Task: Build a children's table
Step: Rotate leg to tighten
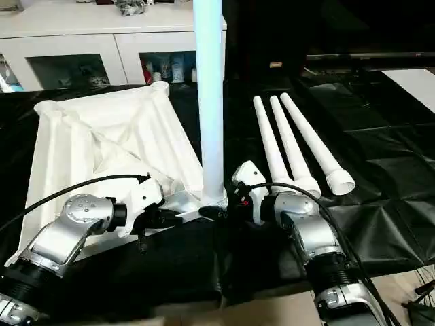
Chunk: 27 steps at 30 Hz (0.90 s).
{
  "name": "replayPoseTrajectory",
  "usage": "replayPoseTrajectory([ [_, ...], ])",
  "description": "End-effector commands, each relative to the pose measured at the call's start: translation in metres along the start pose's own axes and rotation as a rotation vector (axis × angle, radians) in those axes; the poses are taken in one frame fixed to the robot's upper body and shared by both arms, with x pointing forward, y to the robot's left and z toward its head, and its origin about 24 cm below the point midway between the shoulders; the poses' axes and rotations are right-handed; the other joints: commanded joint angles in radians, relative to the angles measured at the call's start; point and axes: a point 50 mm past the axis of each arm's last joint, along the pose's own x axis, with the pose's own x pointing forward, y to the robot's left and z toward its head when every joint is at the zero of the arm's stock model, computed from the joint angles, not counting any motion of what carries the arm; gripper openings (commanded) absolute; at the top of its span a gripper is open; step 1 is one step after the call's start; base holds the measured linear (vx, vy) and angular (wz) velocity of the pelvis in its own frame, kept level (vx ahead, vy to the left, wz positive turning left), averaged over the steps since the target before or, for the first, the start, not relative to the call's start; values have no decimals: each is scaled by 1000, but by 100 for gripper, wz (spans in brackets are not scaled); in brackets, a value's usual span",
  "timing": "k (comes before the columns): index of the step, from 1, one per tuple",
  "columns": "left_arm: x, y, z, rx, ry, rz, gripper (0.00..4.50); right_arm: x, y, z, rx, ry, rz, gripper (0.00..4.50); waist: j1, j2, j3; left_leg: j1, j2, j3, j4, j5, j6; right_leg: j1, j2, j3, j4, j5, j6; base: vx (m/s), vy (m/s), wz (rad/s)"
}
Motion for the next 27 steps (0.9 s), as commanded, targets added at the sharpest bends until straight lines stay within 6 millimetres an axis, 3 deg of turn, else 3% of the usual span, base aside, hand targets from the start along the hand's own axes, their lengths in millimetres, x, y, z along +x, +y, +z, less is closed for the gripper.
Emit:
replayPoseTrajectory([
  [1,4,-5,10,26,-68,-24,0,7,5,0,-11,9,41,357,2,-11,-50,-6,37,-7,-66,-184,78,55,-58,53,-72,-268,-201,0,0,0],
  [9,4,-5,9,29,-58,-32,0,7,6,-4,0,16,37,286,3,-9,-52,-6,37,-7,-64,-171,80,56,-57,53,-68,-231,-212,0,0,0],
  [14,4,-5,9,31,-55,-36,0,7,5,-6,8,17,19,276,3,-8,-51,-5,37,-7,-65,-178,77,56,-57,53,-69,-236,-212,0,0,0],
  [20,12,-1,5,-1,-20,36,0,20,2,-17,92,-12,-176,273,-9,-9,-47,-5,36,-9,-69,-215,55,54,-58,52,-77,-306,-194,0,0,0],
  [27,41,10,7,-124,32,284,0,55,3,-32,333,-44,-558,272,-27,-3,-41,2,33,-15,-75,-304,16,43,-61,49,-97,-464,-134,0,0,0],
])
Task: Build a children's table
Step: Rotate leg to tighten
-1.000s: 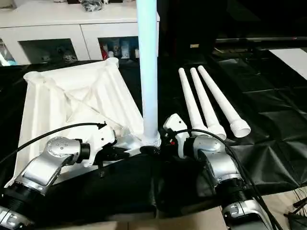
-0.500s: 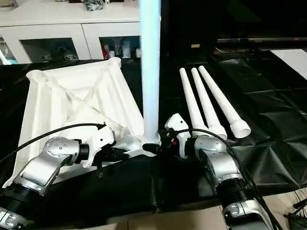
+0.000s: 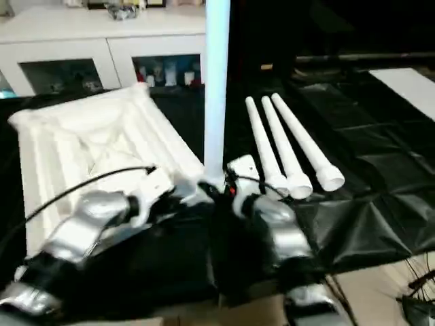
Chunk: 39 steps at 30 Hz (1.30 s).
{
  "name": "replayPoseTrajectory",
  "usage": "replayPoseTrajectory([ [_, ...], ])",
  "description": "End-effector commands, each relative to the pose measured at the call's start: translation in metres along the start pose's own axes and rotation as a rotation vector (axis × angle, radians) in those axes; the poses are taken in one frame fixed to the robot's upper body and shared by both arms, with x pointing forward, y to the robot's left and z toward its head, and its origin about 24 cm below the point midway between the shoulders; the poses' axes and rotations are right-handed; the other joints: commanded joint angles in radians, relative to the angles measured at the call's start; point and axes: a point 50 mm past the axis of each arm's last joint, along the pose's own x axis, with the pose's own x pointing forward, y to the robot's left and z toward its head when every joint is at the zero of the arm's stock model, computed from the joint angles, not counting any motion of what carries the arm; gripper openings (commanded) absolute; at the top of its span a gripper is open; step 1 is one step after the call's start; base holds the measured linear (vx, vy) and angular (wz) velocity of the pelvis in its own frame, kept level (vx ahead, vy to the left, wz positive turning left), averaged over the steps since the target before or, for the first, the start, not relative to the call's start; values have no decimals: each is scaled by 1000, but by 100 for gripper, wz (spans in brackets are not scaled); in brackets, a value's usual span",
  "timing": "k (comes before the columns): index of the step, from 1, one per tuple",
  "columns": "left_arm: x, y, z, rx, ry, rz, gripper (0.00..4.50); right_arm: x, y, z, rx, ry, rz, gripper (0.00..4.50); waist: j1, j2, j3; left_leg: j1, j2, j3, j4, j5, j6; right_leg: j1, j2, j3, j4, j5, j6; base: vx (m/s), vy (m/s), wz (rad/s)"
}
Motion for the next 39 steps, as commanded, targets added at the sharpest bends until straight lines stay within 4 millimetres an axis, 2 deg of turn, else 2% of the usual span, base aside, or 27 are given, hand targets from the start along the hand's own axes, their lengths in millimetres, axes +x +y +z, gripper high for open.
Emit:
replayPoseTrajectory([
  [1,11,-7,-4,-56,11,44,0,3,5,-27,87,114,-86,272,0,-4,-40,-1,33,-15,-79,-308,14,35,-60,49,-98,-465,-136,0,0,0],
  [2,15,-6,-3,-74,19,83,0,6,7,-29,109,118,-140,272,-1,-6,-39,-2,32,-17,-81,-319,15,38,-59,47,-98,-471,-132,0,0,0],
  [4,27,-8,5,-112,16,152,0,15,13,-33,164,124,-251,272,-3,-6,-38,3,29,-15,-79,-337,16,29,-60,47,-105,-498,-121,0,0,0],
  [6,32,-11,10,-120,3,155,0,18,17,-33,179,122,-274,272,-1,-9,-40,0,28,-18,-81,-338,21,34,-61,45,-107,-513,-108,0,0,0],
  [7,32,-11,10,-120,3,155,0,18,17,-33,179,122,-274,272,-1,-6,-41,0,29,-17,-82,-337,27,31,-62,46,-108,-503,-107,0,0,0],
  [10,35,-15,17,-110,-24,148,0,22,20,-32,180,118,-273,272,0,-6,-44,-4,29,-17,-83,-331,37,34,-61,45,-106,-481,-105,0,0,0],
  [11,35,-16,19,-109,-39,132,0,23,22,-31,185,110,-240,307,0,-5,-44,-5,29,-17,-83,-330,40,35,-61,45,-105,-475,-107,0,0,0],
  [13,35,-18,19,-100,-47,117,0,24,23,-30,170,110,-228,307,-1,-4,-44,-8,29,-16,-84,-332,44,36,-61,45,-106,-467,-108,0,0,0],
  [15,32,-19,17,-75,-53,92,0,23,21,-27,153,86,-208,347,0,-3,-44,-7,30,-17,-85,-334,46,36,-62,46,-107,-470,-109,0,0,0],
  [17,30,-19,16,-66,-59,80,0,21,18,-25,134,70,-210,352,-1,-4,-45,-9,30,-17,-85,-330,50,37,-62,46,-106,-465,-110,0,0,0],
  [19,27,-19,15,-59,-65,66,0,19,13,-22,110,54,-217,377,0,-3,-48,-12,31,-16,-86,-302,54,40,-63,48,-102,-432,-119,0,0,0],
  [23,18,-16,10,-36,-64,42,0,12,1,-13,31,16,-211,405,8,-3,-55,-9,31,-8,-79,-231,70,42,-61,50,-92,-322,-156,0,0,0],
  [25,14,-15,8,-31,-68,33,0,8,-3,-9,13,3,-193,432,9,-5,-58,-16,30,-7,-76,-178,91,51,-59,49,-80,-249,-177,0,0,0],
  [26,10,-14,6,-26,-73,22,0,4,-5,-6,-9,1,-137,432,13,-5,-59,-19,30,-5,-71,-132,114,55,-59,49,-73,-186,-193,0,0,0],
  [28,8,-14,5,-23,-75,15,0,2,-5,-5,-22,3,-98,442,14,-4,-60,-19,31,-3,-69,-108,134,53,-58,49,-69,-145,-207,0,0,0],
  [30,-4,-9,-1,-9,-79,-14,0,-18,-4,-1,-152,38,190,442,19,0,-59,-19,31,-4,-67,-119,143,57,-55,45,-70,-152,-205,0,0,0],
  [32,-8,-7,-2,-3,-81,-23,0,-26,-3,0,-181,54,296,442,20,-5,-58,-20,35,-5,-68,-128,153,56,-55,47,-69,-155,-201,0,0,0],
  [35,-14,-7,-2,9,-89,-56,0,-36,-6,2,-216,82,394,442,17,-5,-53,-20,35,-5,-72,-161,136,56,-57,46,-78,-221,-195,0,0,0],
  [36,-16,-8,-3,16,-93,-74,0,-39,-8,4,-224,85,411,442,13,-12,-53,-21,35,-6,-72,-172,129,58,-56,45,-79,-245,-191,0,0,0],
  [39,-20,-10,-2,31,-101,-111,0,-42,-14,11,-254,81,434,442,13,-10,-53,-16,37,-6,-72,-176,120,52,-58,48,-80,-269,-193,0,0,0],
])
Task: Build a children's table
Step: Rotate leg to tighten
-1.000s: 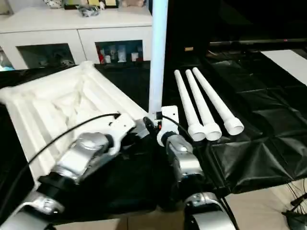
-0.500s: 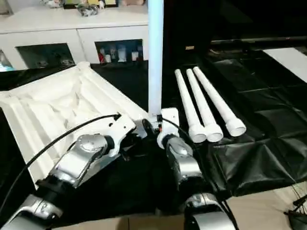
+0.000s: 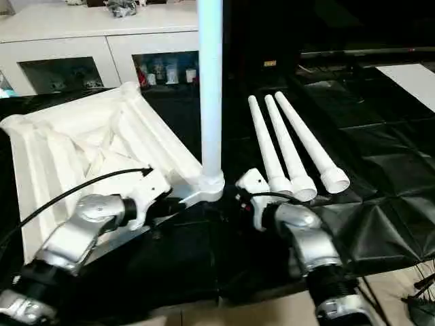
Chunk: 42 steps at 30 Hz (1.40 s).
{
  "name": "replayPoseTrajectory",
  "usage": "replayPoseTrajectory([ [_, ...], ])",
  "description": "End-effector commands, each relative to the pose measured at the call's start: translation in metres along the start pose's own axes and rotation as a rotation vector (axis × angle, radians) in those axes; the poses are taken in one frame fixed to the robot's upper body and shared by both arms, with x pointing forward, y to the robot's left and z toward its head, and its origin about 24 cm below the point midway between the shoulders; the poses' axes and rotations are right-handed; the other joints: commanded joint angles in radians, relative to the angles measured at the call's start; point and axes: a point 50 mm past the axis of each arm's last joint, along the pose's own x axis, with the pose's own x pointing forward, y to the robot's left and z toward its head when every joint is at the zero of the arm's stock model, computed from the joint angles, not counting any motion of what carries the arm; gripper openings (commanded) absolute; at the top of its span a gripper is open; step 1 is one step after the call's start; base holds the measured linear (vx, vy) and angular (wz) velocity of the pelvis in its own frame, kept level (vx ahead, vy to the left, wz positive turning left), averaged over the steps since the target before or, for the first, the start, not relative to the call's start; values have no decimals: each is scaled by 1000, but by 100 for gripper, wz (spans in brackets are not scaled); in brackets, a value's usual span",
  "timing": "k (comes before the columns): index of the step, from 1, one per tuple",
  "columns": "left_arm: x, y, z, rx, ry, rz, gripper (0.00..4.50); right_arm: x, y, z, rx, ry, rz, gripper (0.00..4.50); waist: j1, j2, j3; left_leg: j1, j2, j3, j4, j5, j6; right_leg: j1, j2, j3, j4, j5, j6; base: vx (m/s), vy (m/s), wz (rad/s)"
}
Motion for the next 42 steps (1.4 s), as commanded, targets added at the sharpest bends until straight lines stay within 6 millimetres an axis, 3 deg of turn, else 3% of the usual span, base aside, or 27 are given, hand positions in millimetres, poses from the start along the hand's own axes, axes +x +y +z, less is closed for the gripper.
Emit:
replayPoseTrajectory([
  [1,0,-6,6,19,-61,-53,0,5,1,17,-44,-46,46,442,7,-21,-48,-12,37,-7,-56,-162,115,56,-57,50,-68,-247,-200,0,0,0],
  [8,-4,-12,5,31,-66,-109,0,2,-11,26,-71,-50,-6,442,10,-22,-51,-7,39,-5,-51,-101,132,56,-57,51,-52,-145,-240,0,0,0],
  [14,-5,-15,5,36,-66,-132,0,0,-10,30,-71,-82,-2,442,26,-22,-52,-6,38,-4,-47,-72,139,59,-56,53,-44,-94,-251,0,0,0],
  [23,-5,-15,6,47,-61,-156,0,9,-8,29,-54,-80,28,442,26,-20,-48,-5,38,-5,-49,-131,108,58,-57,53,-51,-161,-241,0,0,0],
  [28,-5,-15,6,49,-59,-157,0,13,-7,27,-54,-69,47,403,26,-21,-47,-6,38,-6,-50,-153,89,58,-58,54,-52,-192,-230,0,0,0],
  [42,-5,-15,6,51,-54,-162,0,14,-8,25,-47,-58,55,290,27,-23,-51,-7,37,-6,-45,-124,105,60,-57,54,-45,-151,-242,0,0,0],
])
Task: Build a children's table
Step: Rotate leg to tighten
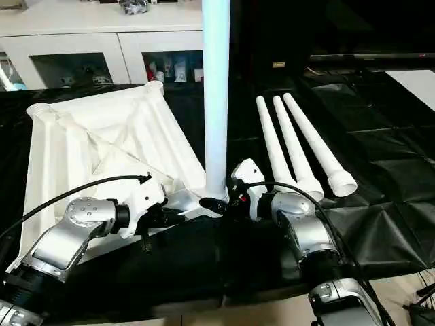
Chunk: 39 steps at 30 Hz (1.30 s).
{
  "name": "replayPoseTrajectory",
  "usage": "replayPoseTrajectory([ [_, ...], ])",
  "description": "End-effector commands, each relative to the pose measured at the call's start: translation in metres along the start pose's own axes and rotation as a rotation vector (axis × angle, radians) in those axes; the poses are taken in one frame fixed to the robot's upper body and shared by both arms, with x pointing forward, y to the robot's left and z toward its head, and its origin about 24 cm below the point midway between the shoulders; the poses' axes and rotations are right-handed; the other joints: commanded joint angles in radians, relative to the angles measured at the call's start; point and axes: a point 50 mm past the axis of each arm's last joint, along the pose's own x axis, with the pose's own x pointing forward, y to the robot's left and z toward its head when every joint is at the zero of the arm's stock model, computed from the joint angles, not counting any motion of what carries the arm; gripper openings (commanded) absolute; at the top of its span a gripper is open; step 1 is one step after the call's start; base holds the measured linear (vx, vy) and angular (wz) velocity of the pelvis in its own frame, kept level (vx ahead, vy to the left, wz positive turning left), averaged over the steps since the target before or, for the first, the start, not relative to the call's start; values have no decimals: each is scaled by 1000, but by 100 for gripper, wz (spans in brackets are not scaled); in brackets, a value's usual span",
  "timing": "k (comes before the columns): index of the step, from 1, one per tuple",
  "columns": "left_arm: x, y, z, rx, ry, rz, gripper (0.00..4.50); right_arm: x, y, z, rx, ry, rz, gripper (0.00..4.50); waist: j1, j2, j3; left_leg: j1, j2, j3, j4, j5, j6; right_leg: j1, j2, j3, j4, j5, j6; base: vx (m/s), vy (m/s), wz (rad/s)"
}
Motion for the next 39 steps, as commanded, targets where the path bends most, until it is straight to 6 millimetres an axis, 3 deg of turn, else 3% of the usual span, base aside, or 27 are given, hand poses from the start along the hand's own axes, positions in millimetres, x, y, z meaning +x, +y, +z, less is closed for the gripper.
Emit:
replayPoseTrajectory([
  [1,3,-5,7,19,-51,-39,0,3,-1,7,-29,-8,12,278,2,-10,-57,-5,37,-7,-58,-122,104,60,-56,51,-56,-146,-243,0,0,0],
  [8,4,-5,6,7,-45,-36,0,7,1,3,5,-21,-20,270,1,-10,-57,-5,37,-7,-58,-127,101,60,-56,51,-56,-146,-245,0,0,0],
  [11,16,-1,5,-44,-27,38,0,21,3,-11,107,-45,-210,270,-7,-10,-52,-6,36,-7,-63,-158,73,57,-58,52,-64,-207,-229,0,0,0],
  [13,18,0,4,-51,-19,60,0,23,5,-13,125,-46,-241,270,-9,-11,-50,-3,34,-9,-65,-188,52,57,-58,51,-70,-272,-208,0,0,0],
  [15,30,8,3,-109,26,185,0,36,8,-22,235,-53,-411,270,-15,-8,-45,3,34,-7,-68,-225,40,49,-55,52,-81,-327,-188,0,0,0],
  [18,42,12,5,-161,52,289,0,46,10,-28,336,-38,-564,269,-16,-3,-45,7,33,-12,-72,-254,12,48,-58,51,-87,-388,-160,0,0,0],
  [24,60,10,12,-191,50,366,0,62,15,-29,427,-31,-704,269,-21,-3,-47,6,29,-14,-73,-293,26,44,-58,49,-95,-413,-136,0,0,0],
  [29,64,9,18,-169,20,356,0,70,19,-26,386,-17,-693,269,-23,-6,-48,3,29,-15,-76,-309,35,45,-59,48,-99,-436,-120,0,0,0],
  [32,60,7,20,-135,-4,304,0,69,18,-20,352,-55,-652,339,-23,-5,-48,-1,30,-17,-78,-305,40,46,-61,48,-99,-438,-113,0,0,0],
  [39,45,0,16,-75,-47,171,0,47,0,-10,258,-97,-601,393,-24,-5,-53,-12,33,-15,-76,-238,56,52,-62,51,-88,-354,-139,0,0,0],
])
